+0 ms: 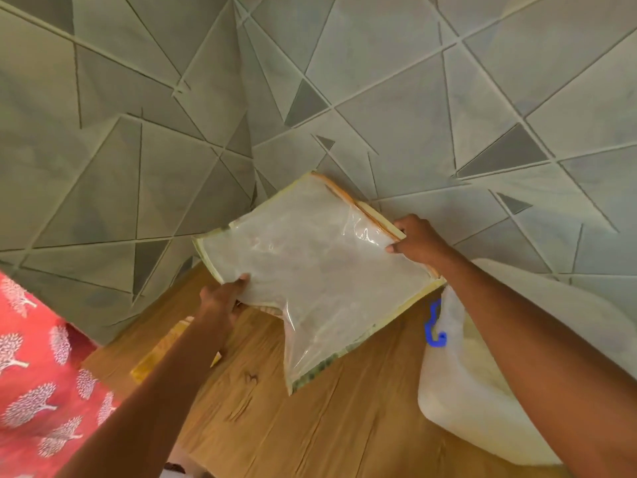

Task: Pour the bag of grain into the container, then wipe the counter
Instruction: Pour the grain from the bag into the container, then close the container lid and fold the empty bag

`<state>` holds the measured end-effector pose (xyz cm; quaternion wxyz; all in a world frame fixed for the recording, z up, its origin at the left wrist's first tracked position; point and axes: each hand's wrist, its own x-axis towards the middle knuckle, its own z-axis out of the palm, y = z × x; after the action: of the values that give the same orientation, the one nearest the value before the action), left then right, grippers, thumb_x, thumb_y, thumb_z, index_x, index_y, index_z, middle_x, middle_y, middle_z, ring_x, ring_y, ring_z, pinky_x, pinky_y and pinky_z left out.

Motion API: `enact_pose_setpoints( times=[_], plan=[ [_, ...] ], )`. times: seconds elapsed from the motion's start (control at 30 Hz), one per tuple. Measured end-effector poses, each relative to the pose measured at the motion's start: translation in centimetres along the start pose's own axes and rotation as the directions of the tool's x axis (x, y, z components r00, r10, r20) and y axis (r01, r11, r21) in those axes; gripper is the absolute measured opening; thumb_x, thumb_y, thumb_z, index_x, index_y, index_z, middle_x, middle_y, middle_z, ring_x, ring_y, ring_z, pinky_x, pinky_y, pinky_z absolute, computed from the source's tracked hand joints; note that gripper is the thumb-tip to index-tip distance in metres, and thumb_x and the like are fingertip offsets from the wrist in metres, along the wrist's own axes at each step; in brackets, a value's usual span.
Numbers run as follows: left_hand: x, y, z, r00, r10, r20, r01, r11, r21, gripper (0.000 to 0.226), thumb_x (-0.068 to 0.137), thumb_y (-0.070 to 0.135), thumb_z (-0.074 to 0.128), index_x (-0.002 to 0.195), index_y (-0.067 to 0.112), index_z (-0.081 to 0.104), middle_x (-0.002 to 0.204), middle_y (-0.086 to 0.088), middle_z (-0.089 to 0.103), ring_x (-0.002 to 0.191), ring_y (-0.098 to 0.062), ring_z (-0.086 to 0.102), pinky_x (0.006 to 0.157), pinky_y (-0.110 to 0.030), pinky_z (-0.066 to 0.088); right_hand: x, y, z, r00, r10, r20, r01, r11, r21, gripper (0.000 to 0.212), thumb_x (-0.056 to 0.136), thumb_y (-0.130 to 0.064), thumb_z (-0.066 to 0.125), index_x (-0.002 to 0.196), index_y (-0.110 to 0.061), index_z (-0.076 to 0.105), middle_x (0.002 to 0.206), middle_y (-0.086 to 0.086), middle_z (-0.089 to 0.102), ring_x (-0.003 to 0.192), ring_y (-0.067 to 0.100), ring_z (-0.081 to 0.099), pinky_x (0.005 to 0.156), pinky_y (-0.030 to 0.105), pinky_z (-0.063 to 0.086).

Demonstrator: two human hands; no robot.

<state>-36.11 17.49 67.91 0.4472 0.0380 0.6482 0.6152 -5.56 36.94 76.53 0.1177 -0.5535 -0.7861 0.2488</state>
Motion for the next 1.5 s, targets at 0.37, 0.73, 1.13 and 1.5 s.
enact_pose_setpoints(
  times=[0.37, 0.73, 1.13, 1.5],
  plan=[
    [7.2, -5.6, -1.7, 0.970, -0.184, -0.161, 0.203, 0.973, 0.112, 0.039, 0.082, 0.000, 0.079, 0.115, -0.004, 0.059, 0.113, -0.021, 0.067, 0.099, -0.038, 0.068, 0.087, -0.051, 0.059, 6.0, 0.4, 10.7, 0.989, 0.119, 0.087, -0.072, 0.903, -0.424, 0.035, 0.090, -0.013, 0.066, 0.124, -0.015, 0.056, 0.127, 0.015, 0.058, 0.114, 0.037, 0.060, 0.087, 0.037, 0.050],
    [5.7, -8.0, -2.6, 0.969, -0.242, -0.049, 0.247, 0.952, 0.184, 0.012, 0.080, 0.002, 0.070, 0.079, 0.005, 0.059, 0.077, -0.018, 0.056, 0.063, -0.024, 0.055, 0.053, -0.030, 0.048, 5.7, 2.6, 13.1, 0.974, 0.214, 0.068, -0.165, 0.888, -0.430, 0.039, 0.090, -0.031, 0.068, 0.124, -0.014, 0.059, 0.125, 0.014, 0.062, 0.118, 0.035, 0.061, 0.093, 0.038, 0.050],
    [-5.1, -2.4, 4.3, 0.947, 0.269, 0.177, -0.313, 0.896, 0.316, 0.018, 0.083, 0.025, 0.064, 0.099, 0.020, 0.071, 0.103, -0.002, 0.073, 0.102, -0.023, 0.069, 0.096, -0.048, 0.056, -1.6, -2.3, 6.4, 0.991, 0.073, -0.114, -0.061, 0.993, 0.104, 0.024, 0.073, -0.044, 0.073, 0.083, -0.025, 0.062, 0.090, 0.004, 0.068, 0.090, 0.022, 0.063, 0.075, 0.033, 0.052],
    [-20.4, -7.3, 19.3, 0.707, 0.511, 0.488, -0.640, 0.756, 0.135, 0.018, 0.091, 0.002, 0.060, 0.102, 0.013, 0.070, 0.092, 0.007, 0.073, 0.081, 0.005, 0.066, 0.074, -0.014, 0.051, -19.2, 6.6, -4.9, 0.786, 0.198, -0.586, 0.025, 0.936, 0.350, 0.015, 0.077, -0.020, 0.083, 0.078, -0.009, 0.072, 0.075, 0.000, 0.074, 0.071, 0.009, 0.069, 0.075, 0.024, 0.053]
  ],
)
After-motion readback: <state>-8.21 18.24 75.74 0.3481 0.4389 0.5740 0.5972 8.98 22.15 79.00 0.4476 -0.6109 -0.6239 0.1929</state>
